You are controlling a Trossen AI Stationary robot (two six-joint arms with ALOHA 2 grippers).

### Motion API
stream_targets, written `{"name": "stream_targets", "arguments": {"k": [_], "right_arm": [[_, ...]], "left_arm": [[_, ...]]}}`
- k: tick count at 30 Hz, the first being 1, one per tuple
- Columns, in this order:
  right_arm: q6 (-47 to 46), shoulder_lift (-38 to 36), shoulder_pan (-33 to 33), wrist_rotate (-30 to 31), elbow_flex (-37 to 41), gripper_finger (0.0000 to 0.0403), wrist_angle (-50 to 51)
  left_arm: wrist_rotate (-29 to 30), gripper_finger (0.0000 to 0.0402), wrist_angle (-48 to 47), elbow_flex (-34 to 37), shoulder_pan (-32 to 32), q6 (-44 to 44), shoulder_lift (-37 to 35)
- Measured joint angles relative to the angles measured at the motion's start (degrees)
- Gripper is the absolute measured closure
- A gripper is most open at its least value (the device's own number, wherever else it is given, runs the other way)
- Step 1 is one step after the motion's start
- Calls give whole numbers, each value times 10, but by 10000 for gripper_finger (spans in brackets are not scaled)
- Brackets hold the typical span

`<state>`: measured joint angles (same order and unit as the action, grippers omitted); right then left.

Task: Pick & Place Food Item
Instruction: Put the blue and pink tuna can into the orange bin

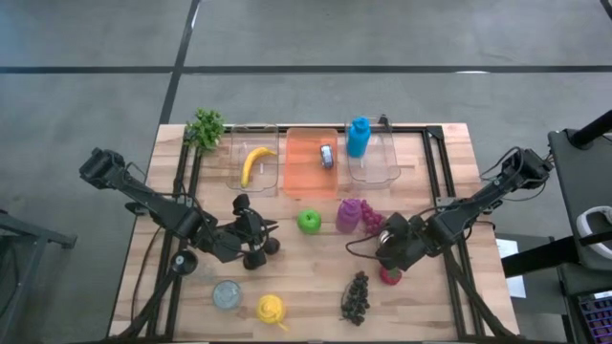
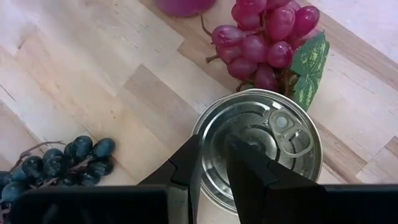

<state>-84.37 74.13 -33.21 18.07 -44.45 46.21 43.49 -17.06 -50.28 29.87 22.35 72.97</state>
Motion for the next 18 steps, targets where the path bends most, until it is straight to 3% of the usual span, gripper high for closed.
{"name": "stream_targets", "arguments": {"k": [9, 18], "right_arm": [[-20, 74, 2, -9, 0, 343, -8], [-15, 97, 2, -8, -8, 346, -46]], "left_arm": [[0, 355, 0, 0, 0, 1, 0], [0, 355, 0, 0, 0, 1, 0]]}}
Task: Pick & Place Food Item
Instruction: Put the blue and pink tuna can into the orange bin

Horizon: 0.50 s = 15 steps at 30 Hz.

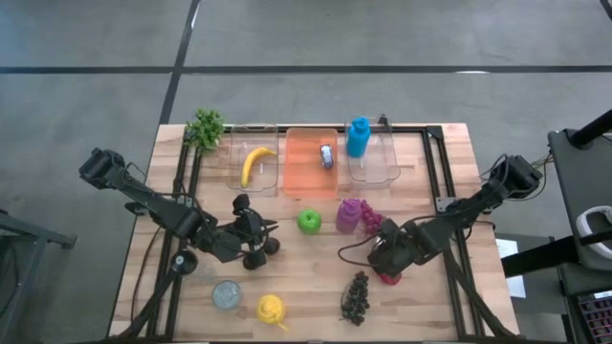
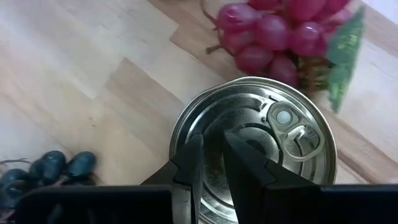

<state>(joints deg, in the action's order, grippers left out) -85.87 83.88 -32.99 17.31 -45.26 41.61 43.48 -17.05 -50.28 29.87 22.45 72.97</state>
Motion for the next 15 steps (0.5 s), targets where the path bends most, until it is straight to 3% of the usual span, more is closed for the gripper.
{"name": "stream_targets", "arguments": {"k": [15], "right_arm": [[83, 120, 1, 4, -123, 348, -4]], "left_arm": [[0, 355, 0, 0, 0, 0, 0]]}}
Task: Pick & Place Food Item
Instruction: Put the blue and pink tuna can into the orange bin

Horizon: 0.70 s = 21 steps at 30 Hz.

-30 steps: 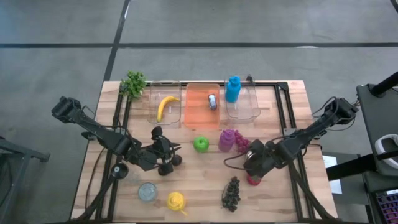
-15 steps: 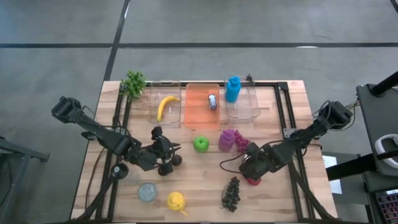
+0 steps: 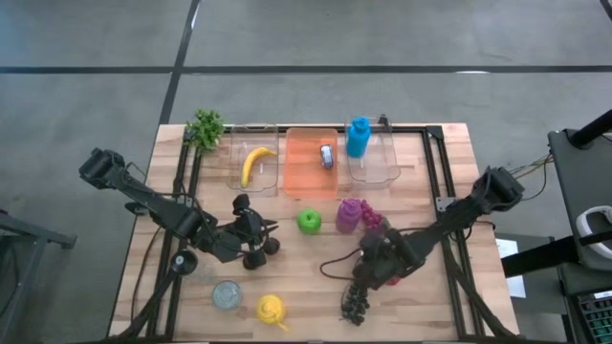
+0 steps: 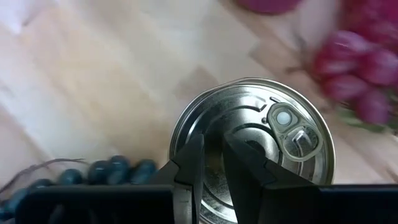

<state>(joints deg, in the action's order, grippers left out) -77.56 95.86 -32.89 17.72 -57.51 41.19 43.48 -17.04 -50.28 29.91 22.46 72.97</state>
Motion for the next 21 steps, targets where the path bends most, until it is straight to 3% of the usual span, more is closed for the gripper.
{"name": "stream_targets", "arguments": {"k": [12, 21], "right_arm": [[158, 130, 28, 0, -161, 351, 4], [242, 183, 44, 0, -241, 351, 5]], "left_arm": [[0, 355, 0, 0, 0, 0, 0], [0, 355, 0, 0, 0, 0, 0]]}}
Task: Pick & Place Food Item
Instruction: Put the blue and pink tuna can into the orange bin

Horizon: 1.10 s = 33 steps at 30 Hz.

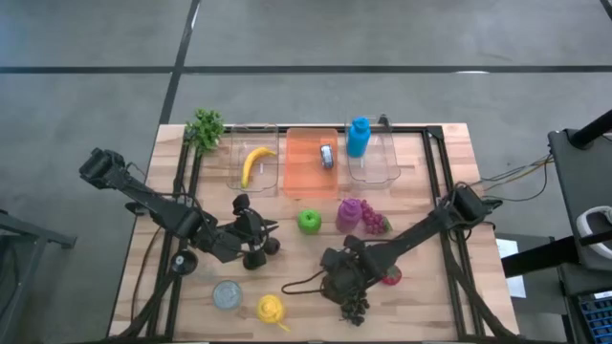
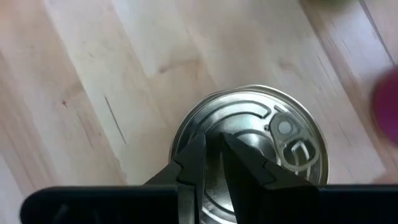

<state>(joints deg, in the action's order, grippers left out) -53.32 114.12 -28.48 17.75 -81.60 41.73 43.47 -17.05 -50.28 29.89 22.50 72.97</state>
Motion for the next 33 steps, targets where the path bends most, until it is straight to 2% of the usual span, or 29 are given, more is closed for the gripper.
{"name": "stream_targets", "arguments": {"k": [8, 16, 25, 33], "right_arm": [[38, 11, 7, 12, -24, 351, -2], [56, -50, 6, 49, -22, 351, 4], [70, -159, -14, 164, -22, 351, 71], [20, -231, -37, 260, -21, 351, 156]], "left_arm": [[0, 355, 0, 0, 0, 0, 0], [0, 355, 0, 0, 0, 0, 0], [0, 355, 0, 0, 0, 0, 0], [0, 355, 0, 0, 0, 0, 0]]}}
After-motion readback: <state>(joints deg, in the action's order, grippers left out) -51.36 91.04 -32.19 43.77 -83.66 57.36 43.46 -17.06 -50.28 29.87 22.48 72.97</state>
